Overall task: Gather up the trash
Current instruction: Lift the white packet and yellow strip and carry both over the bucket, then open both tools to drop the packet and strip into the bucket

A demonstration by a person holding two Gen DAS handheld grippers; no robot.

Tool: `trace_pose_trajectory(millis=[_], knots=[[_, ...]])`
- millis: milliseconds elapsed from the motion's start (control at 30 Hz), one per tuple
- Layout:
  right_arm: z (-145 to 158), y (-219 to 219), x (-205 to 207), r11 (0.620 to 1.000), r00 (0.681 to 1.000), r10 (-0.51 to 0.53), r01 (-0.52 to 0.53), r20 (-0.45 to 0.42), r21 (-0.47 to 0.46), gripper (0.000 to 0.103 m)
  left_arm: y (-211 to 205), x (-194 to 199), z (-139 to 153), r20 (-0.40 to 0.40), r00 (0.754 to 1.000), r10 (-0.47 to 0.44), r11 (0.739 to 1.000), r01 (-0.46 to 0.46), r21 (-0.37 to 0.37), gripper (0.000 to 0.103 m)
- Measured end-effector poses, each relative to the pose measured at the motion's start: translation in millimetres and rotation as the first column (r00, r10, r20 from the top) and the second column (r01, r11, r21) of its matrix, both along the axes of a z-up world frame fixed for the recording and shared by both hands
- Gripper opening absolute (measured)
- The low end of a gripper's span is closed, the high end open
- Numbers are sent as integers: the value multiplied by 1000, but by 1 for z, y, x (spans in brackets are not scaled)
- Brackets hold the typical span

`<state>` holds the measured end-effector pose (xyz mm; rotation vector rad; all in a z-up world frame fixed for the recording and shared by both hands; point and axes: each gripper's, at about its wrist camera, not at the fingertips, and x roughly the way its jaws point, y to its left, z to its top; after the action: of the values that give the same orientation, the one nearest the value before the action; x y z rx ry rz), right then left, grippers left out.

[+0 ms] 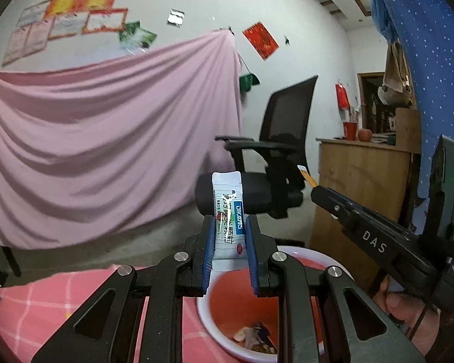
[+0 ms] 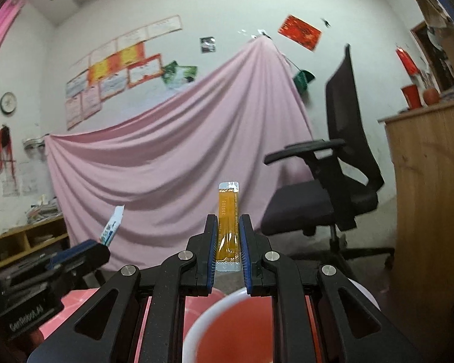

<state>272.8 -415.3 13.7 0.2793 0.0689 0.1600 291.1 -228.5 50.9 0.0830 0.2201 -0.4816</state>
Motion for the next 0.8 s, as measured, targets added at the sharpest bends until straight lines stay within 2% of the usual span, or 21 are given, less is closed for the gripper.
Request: trace_pose_trajectory(millis=[300, 467, 800], knots=[[-11, -12, 13, 999, 997, -12, 14, -80, 30, 13, -25, 23, -7, -94, 995, -40, 999, 42, 23, 17], [-17, -19, 20, 999, 991, -24, 29, -130, 42, 13, -33, 37, -18, -187, 981, -56, 998, 62, 27, 17], [-30, -25, 35, 998, 969, -44, 54, -242, 37, 15, -36, 51, -23, -285, 956, -71, 997, 75, 5, 17]])
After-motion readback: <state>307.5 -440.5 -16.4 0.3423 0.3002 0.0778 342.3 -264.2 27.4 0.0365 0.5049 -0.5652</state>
